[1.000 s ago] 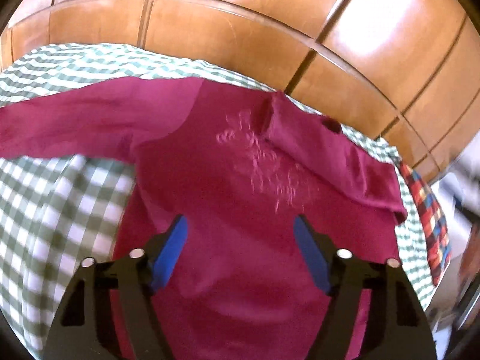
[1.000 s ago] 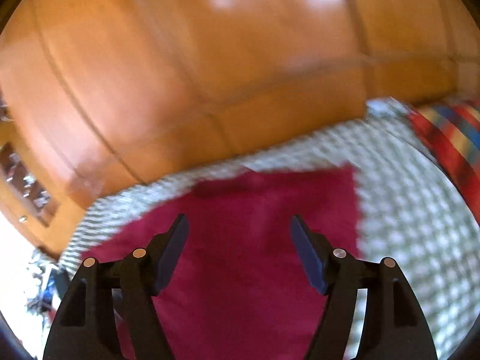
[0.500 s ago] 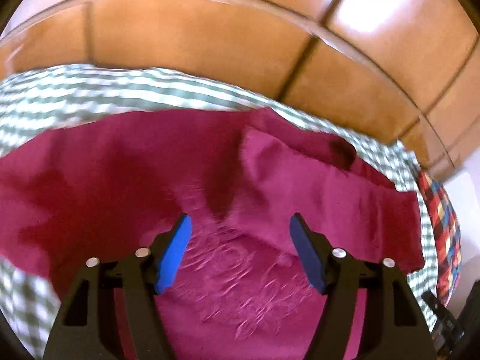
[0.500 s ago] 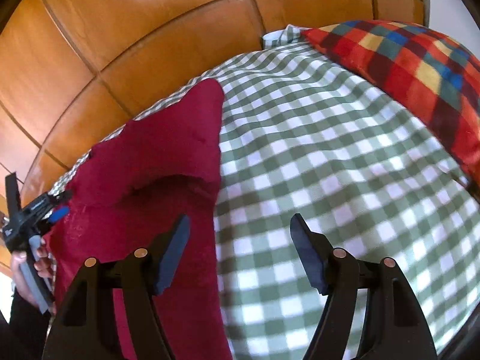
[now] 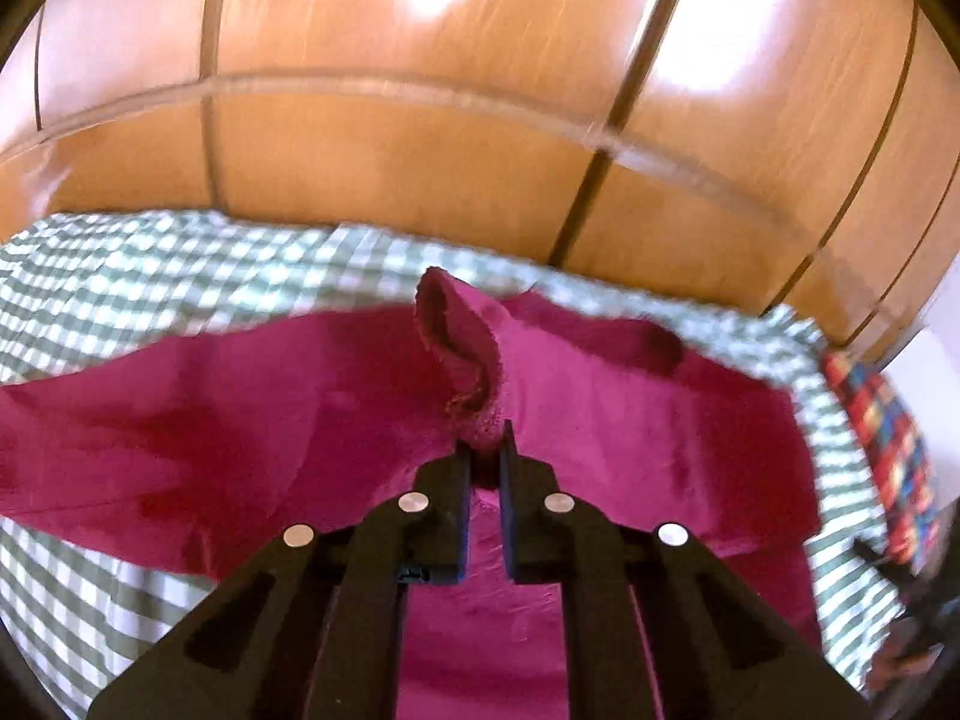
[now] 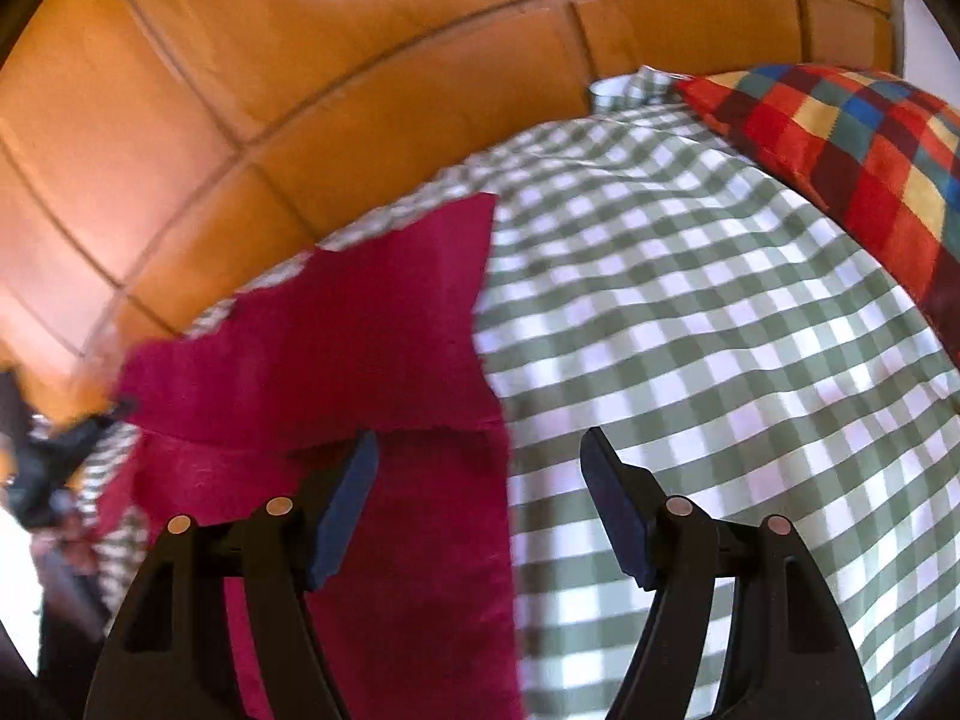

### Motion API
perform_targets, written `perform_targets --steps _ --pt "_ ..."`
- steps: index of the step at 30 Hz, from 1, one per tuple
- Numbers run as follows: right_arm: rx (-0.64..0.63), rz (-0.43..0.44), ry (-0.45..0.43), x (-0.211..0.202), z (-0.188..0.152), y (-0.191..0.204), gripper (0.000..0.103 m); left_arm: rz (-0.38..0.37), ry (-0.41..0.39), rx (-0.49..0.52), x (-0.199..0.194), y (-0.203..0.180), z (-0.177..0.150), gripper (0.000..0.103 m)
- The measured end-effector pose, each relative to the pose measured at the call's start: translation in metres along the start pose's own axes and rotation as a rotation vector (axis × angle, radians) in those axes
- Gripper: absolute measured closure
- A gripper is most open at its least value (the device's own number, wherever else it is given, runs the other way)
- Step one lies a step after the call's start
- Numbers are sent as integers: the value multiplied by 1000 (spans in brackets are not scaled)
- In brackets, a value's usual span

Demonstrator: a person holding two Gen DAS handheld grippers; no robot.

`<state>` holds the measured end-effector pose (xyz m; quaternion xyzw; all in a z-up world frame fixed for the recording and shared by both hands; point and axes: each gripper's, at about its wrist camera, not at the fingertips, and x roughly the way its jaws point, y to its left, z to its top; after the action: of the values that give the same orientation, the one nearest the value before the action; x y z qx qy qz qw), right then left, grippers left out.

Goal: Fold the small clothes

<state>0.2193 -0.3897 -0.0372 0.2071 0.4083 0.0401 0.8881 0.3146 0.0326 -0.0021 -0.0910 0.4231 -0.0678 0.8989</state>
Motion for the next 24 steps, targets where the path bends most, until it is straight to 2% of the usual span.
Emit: perform_targets --steps 3,6,7,9,11,12,13,15,18,20,22,24 --pt "-31 51 -22 3 12 21 36 30 31 -4 12 7 -11 96" --pt "-101 36 -13 31 27 49 39 45 27 0 12 8 -15 96" --pt "-129 6 7 48 32 58 39 55 26 6 14 7 -15 96" --pt "-190 -108 39 82 34 67 39 90 42 23 22 4 -19 95" --pt "-200 -188 108 114 30 62 39 120 66 27 33 5 -23 94" --pt "-210 -196 107 122 26 61 39 131 80 29 39 6 -26 92" --pt "-259 -208 49 123 19 65 38 138 94 28 45 9 -30 90" --pt "-294 -241 0 120 9 71 37 130 68 24 47 11 -39 89" --pt "-287 -232 -2 120 9 70 37 122 61 -1 39 14 -42 81" --pt "-294 -239 -5 120 8 72 37 94 64 -59 27 25 -43 68" --pt "-303 -255 -5 120 10 73 36 76 65 -129 12 43 -49 66" --pt "-326 -283 2 117 12 77 33 84 64 -177 -1 62 -57 69"
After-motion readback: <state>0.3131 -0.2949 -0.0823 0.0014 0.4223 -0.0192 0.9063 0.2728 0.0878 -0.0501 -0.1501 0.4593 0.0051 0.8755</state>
